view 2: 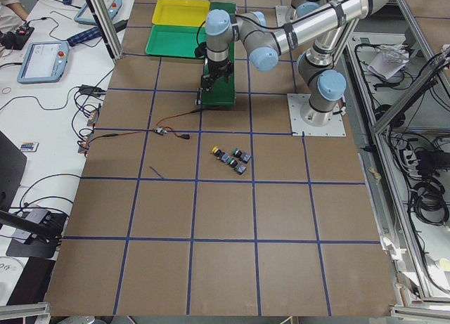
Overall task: Sort buttons by color to trays
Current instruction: 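Grasp a yellow button with left gripper while right gripper descends to conveyor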
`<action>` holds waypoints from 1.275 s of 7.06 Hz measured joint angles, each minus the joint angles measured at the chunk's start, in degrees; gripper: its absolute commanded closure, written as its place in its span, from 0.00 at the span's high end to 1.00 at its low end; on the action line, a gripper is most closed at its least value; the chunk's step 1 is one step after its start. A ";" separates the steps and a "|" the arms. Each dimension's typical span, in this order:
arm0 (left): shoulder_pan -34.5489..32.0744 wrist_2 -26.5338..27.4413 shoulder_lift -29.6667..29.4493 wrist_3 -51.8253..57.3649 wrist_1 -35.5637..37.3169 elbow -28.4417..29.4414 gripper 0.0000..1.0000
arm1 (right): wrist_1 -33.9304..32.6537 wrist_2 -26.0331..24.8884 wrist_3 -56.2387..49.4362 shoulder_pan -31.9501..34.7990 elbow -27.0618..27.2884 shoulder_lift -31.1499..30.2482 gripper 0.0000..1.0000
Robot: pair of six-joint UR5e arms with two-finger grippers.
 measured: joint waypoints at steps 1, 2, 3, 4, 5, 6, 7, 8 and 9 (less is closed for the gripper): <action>6.85 -0.94 -2.10 -0.61 2.20 -1.69 1.00 | -0.54 1.13 1.57 0.04 0.18 0.14 1.00; 10.80 -1.44 -5.37 -0.76 5.26 -2.46 1.00 | -0.80 1.51 3.62 0.06 0.73 0.51 1.00; 13.13 -1.71 -9.46 -0.73 9.22 -2.60 1.00 | -2.02 1.58 5.95 0.07 1.84 1.03 1.00; 14.43 -1.73 -13.11 -0.62 13.42 -2.67 1.00 | -4.07 1.75 8.62 0.09 2.59 1.32 1.00; 15.05 -1.52 -16.14 -0.63 16.20 -2.74 1.00 | -5.50 1.86 10.91 0.23 3.14 1.46 1.00; 15.31 -1.23 -18.36 -0.68 18.37 -2.93 0.93 | -6.26 1.92 12.02 0.71 3.85 1.53 1.00; 15.40 -1.01 -19.95 -0.59 20.11 -3.03 0.50 | -7.14 1.95 12.86 1.45 4.65 1.66 1.00; 15.42 -0.88 -20.93 -0.40 20.97 -3.00 0.24 | -8.30 1.96 13.65 2.05 5.29 1.89 1.00; 15.42 -0.37 -21.25 -0.25 21.33 -2.95 0.18 | -9.04 1.99 14.32 2.44 5.59 2.19 1.00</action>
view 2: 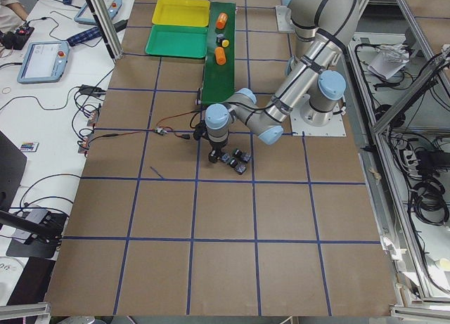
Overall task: Sort buttons by color to trays
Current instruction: 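Grasp a yellow button with left gripper while right gripper descends to conveyor, then place yellow button on conveyor with left gripper while right grasps another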
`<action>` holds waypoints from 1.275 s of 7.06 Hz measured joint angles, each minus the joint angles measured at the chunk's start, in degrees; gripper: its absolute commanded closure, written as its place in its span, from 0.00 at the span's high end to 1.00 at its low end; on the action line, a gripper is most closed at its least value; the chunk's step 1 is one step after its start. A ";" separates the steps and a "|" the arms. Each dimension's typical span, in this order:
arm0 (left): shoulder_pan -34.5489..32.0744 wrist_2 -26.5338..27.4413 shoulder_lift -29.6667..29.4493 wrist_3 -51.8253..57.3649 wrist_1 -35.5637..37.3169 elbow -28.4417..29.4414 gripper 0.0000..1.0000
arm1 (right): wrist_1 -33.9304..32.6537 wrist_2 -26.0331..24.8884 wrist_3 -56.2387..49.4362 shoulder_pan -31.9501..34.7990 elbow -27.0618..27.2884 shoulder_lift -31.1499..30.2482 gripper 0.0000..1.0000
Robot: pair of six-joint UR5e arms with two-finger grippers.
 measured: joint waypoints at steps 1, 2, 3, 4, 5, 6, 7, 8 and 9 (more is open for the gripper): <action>-0.08 1.10 0.13 0.16 0.14 -0.01 0.13 | -0.40 0.00 0.89 0.28 0.11 0.42 1.00; -0.28 2.00 0.56 0.28 -0.02 -0.05 0.13 | -0.85 -0.02 2.01 0.88 0.18 0.98 1.00; -0.69 2.35 1.22 0.79 -0.55 -0.05 0.13 | -2.05 0.01 3.89 1.99 0.21 1.94 1.00; -2.19 2.23 2.30 1.85 -1.86 0.27 0.14 | -4.18 -0.11 6.67 3.52 0.28 3.47 1.00; -5.65 1.71 3.97 2.68 -4.21 1.27 0.15 | -6.50 -0.33 9.06 4.94 0.50 5.27 1.00; -10.73 0.59 5.81 3.40 -7.10 3.13 0.15 | -8.97 -0.42 10.63 5.90 1.09 6.83 1.00; -16.84 -0.73 7.43 4.09 -10.96 6.00 0.18 | -10.97 -0.36 11.34 6.35 2.13 7.74 1.00; -24.37 -1.61 8.67 4.50 -16.23 10.13 0.30 | -13.43 -0.22 11.63 6.53 3.88 8.14 1.00; -31.37 -2.01 9.03 4.81 -19.91 13.26 0.33 | -16.48 -0.10 11.71 6.57 5.80 8.37 1.00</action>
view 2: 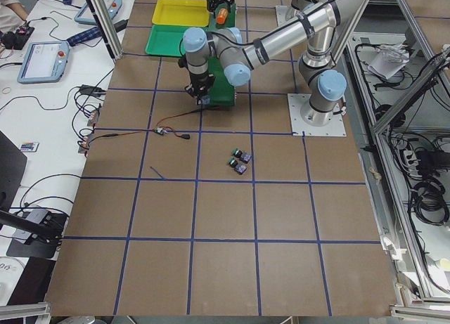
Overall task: Sort buttons by color to trays
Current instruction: 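Place yellow button on conveyor with left gripper while right grasps another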
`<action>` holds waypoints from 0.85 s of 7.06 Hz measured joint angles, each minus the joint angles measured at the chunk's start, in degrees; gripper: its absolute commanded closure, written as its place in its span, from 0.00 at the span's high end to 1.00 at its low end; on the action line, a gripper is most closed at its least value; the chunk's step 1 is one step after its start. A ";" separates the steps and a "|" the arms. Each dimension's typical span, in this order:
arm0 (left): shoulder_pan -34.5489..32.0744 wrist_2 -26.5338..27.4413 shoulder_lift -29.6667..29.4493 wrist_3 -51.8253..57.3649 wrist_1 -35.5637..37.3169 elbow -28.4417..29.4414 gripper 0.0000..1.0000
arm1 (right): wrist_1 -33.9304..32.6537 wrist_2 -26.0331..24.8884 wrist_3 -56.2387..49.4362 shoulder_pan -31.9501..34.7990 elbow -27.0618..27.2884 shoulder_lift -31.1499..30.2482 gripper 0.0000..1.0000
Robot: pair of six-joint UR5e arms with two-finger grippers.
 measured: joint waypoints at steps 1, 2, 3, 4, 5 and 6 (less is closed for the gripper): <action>-6.68 -0.21 -0.07 0.37 -1.83 1.11 0.33 | -2.25 0.07 0.05 0.04 1.59 0.22 1.00; -12.14 -0.17 -0.30 0.36 -2.61 0.31 0.34 | -3.50 0.12 0.09 0.09 2.50 0.58 1.00; -15.96 -0.25 -0.19 -0.03 -2.71 -1.51 0.99 | -4.55 0.15 0.12 0.10 2.86 1.25 1.00; -18.33 -0.26 0.40 -0.49 -2.36 -3.67 1.00 | -5.39 0.16 0.12 0.12 2.99 2.01 1.00; -19.40 -0.14 0.69 -1.18 -1.31 -5.43 1.00 | -5.89 0.16 0.13 0.12 3.02 2.58 1.00; -19.53 -0.09 0.56 -2.00 0.40 -6.44 1.00 | -6.13 0.17 0.15 0.14 3.06 3.09 1.00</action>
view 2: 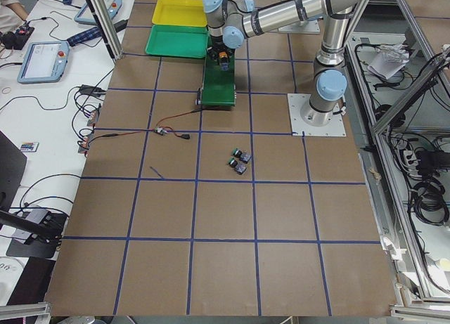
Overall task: Sort buttons by color to trays
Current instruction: 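Place yellow button on conveyor with left gripper while right grasps another, then carry the yellow button into the yellow tray with the right gripper and release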
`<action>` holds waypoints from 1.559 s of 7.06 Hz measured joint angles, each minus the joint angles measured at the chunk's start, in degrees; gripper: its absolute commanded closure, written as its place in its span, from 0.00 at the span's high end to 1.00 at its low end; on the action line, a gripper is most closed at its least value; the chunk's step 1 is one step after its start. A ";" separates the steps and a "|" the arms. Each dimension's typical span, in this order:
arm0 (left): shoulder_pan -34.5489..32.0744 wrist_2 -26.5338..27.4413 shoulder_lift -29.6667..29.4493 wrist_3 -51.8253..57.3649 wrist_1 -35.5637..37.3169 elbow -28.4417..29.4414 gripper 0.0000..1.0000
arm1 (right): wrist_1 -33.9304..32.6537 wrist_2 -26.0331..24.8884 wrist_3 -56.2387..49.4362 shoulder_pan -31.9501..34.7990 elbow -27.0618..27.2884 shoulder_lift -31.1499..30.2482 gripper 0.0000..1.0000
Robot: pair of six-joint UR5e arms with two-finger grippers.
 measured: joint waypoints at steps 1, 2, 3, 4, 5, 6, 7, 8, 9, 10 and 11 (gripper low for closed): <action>0.42 0.10 0.07 -0.70 1.31 -0.53 1.00 | -0.16 0.00 0.03 0.03 0.04 0.60 1.00; 1.43 0.65 0.76 -1.80 1.92 -0.63 1.00 | -0.28 0.00 0.05 0.05 0.05 1.03 1.00; 3.67 1.64 1.95 -4.02 2.19 -0.55 1.00 | -0.33 0.00 0.06 0.06 0.05 1.44 0.95; 7.54 2.39 3.21 -6.12 2.22 -0.66 1.00 | -0.35 -0.01 0.07 0.06 0.02 1.96 0.73; 13.11 2.78 4.35 -6.99 1.95 -1.24 1.00 | -0.38 -0.09 0.06 0.05 -0.03 2.38 0.42; 19.87 3.05 5.48 -7.26 1.56 -2.38 1.00 | -0.37 -0.21 0.03 -0.02 -0.10 2.61 0.00; 27.34 3.19 6.51 -7.29 1.40 -3.75 0.94 | -0.30 -0.23 -0.09 -0.19 -0.18 2.69 0.00; 35.25 3.06 6.52 -6.91 1.61 -4.76 0.88 | -0.20 -0.07 -0.22 -0.45 -0.27 2.71 0.00; 43.29 2.70 5.39 -4.84 2.63 -5.31 1.00 | -0.09 0.17 -0.33 -0.71 -0.49 2.58 0.00; 49.17 2.51 3.79 -1.68 4.62 -5.60 1.00 | 0.08 0.22 -0.35 -1.02 -1.11 2.01 0.00; 52.58 2.44 1.83 0.42 7.61 -5.70 0.96 | 0.32 0.05 -0.38 -1.33 -2.33 1.18 0.00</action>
